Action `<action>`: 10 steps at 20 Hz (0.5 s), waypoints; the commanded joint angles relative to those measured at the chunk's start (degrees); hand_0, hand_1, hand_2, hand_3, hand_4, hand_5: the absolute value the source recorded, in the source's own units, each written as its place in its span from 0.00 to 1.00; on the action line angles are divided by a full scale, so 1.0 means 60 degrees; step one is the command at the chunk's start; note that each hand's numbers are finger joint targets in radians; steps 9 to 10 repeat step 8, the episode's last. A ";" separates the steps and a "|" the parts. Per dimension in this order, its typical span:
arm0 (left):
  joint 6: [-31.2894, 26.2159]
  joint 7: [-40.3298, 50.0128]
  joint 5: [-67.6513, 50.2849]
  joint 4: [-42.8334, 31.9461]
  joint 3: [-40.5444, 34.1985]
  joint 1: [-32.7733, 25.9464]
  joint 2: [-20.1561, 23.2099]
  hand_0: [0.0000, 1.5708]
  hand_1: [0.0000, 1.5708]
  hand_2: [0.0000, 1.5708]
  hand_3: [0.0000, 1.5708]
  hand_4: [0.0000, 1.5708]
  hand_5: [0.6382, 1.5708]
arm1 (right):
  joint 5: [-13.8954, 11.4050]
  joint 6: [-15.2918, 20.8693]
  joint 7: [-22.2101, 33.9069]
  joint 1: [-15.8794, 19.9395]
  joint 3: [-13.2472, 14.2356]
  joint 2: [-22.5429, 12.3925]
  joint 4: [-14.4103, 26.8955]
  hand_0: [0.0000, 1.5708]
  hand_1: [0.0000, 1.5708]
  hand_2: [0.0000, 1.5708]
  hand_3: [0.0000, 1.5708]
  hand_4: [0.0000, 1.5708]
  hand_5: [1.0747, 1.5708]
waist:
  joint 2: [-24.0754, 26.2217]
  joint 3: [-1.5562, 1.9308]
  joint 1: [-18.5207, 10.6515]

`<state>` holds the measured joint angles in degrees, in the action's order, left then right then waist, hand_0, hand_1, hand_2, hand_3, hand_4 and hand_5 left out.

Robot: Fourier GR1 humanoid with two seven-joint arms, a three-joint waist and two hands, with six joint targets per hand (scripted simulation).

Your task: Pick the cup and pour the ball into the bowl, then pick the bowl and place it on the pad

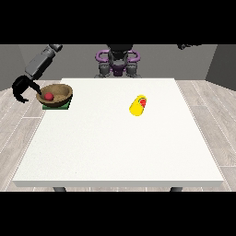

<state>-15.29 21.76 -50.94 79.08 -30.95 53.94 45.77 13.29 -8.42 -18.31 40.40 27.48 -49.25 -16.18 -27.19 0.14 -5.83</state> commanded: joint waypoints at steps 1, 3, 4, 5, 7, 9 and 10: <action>0.0110 0.0138 -0.0379 0.0274 -0.0193 -0.0045 0.0161 0.00 0.00 0.00 0.00 0.00 0.99 | 0.0109 -0.0393 0.0362 0.0448 0.0103 -0.0471 0.0038 0.24 0.24 0.20 0.09 0.00 0.70 | -0.0213 -0.0001 0.0145; 0.0360 0.0492 -0.0563 0.0409 -0.0184 -0.0428 0.0061 0.00 0.00 0.00 0.00 0.00 0.99 | 0.0080 -0.0665 0.0098 0.0112 0.0051 -0.0301 0.0102 0.24 0.24 0.19 0.13 0.00 0.72 | 0.0139 -0.0002 0.0329; -0.0262 0.0158 -0.0537 0.0281 -0.0117 -0.0805 -0.0237 0.00 0.00 0.00 0.00 0.00 0.99 | 0.0278 -0.0835 0.0970 0.0390 0.0209 -0.0816 0.0140 0.24 0.24 0.16 0.00 0.00 0.69 | 0.0488 -0.0017 -0.0048; 0.0043 -0.0206 -0.0085 0.0376 -0.0012 -0.1169 -0.0610 0.00 0.00 0.00 0.00 0.00 0.99 | 0.0312 -0.1335 0.0778 0.0226 0.0170 -0.0748 0.0012 0.25 0.25 0.00 0.07 0.00 0.65 | 0.0728 -0.0017 0.0397; -0.0067 -0.0426 0.0153 -0.0500 0.0129 -0.0868 -0.0562 0.00 0.00 0.00 0.00 0.00 0.99 | 0.0379 -0.1655 0.1539 0.0941 0.0076 -0.1037 -0.0411 0.29 0.29 0.17 0.24 0.12 0.58 | 0.1071 -0.0034 0.0614; -0.0106 -0.0225 0.0270 -0.0712 0.0456 -0.0883 -0.0598 0.00 0.00 0.00 0.00 0.00 0.99 | 0.0186 -0.1295 0.1698 0.1017 -0.0202 -0.0587 -0.0590 0.24 0.24 0.08 0.26 0.20 0.60 | 0.1704 -0.0041 0.0442; -0.0106 -0.0225 0.0270 -0.0712 0.0456 -0.0883 -0.0598 0.00 0.00 0.00 0.00 0.00 0.99 | 0.0186 -0.1295 0.1698 0.1017 -0.0202 -0.0587 -0.0590 0.24 0.24 0.08 0.26 0.20 0.60 | 0.1704 -0.0041 0.0442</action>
